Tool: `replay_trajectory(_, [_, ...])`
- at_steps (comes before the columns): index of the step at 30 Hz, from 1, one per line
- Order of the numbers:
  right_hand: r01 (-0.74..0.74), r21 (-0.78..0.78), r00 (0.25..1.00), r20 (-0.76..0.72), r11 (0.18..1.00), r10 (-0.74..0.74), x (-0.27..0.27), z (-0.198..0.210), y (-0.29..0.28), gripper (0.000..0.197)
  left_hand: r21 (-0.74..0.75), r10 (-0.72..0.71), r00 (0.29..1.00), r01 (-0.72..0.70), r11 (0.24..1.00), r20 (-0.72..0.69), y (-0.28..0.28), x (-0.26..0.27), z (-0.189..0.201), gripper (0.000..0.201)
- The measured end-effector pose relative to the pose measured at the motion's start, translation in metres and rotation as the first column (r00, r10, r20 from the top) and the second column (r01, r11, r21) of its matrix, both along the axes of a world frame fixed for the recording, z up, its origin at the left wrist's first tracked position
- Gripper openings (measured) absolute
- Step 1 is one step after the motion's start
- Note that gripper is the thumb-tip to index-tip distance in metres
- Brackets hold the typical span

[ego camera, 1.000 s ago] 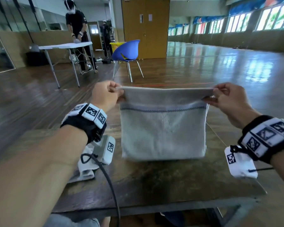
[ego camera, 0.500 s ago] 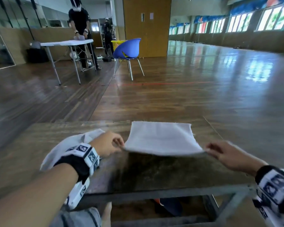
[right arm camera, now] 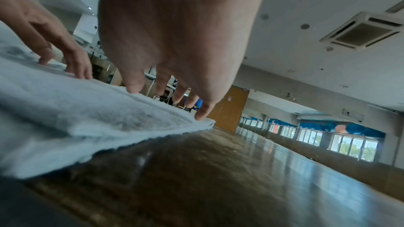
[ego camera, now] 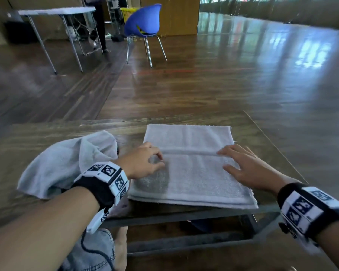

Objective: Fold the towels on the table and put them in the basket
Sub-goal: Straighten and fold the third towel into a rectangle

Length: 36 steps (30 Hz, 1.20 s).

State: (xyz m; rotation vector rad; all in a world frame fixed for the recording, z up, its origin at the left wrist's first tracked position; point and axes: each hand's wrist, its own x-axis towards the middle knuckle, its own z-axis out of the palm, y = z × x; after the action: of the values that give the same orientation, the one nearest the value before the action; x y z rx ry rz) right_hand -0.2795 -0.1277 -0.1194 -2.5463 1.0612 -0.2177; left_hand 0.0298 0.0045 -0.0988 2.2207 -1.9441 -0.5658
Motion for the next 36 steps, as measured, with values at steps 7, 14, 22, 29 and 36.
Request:
replay_trajectory(7, [-0.051, 0.161, 0.888, -0.445, 0.986, 0.119, 0.032, -0.010, -0.004, 0.080, 0.307, -0.143, 0.967, 0.073, 0.949, 0.211, -0.029, -0.015, 0.011, 0.057])
replay_trajectory(14, [-0.036, 0.149, 0.882, -0.460, 0.988, 0.101, 0.040, 0.015, -0.008, 0.117, 0.344, -0.161, 0.965, 0.081, 0.935, 0.209, -0.052, -0.032, 0.020, 0.059])
replay_trajectory(22, [-0.084, 0.216, 0.893, -0.416, 0.973, 0.169, 0.066, -0.019, -0.008, 0.111, 0.257, -0.056, 0.994, 0.031, 0.966, 0.090, -0.063, -0.044, -0.035, 0.088])
replay_trajectory(29, [0.027, 0.229, 0.898, -0.433, 0.973, 0.077, 0.042, -0.022, -0.023, 0.142, 0.272, -0.033, 0.994, 0.002, 0.962, 0.108, -0.054, -0.022, -0.043, 0.118])
replay_trajectory(36, [0.093, 0.200, 0.898, -0.440, 0.975, 0.004, 0.031, -0.022, -0.023, 0.153, 0.307, 0.063, 0.988, -0.104, 0.946, 0.139, -0.032, 0.009, -0.038, 0.132])
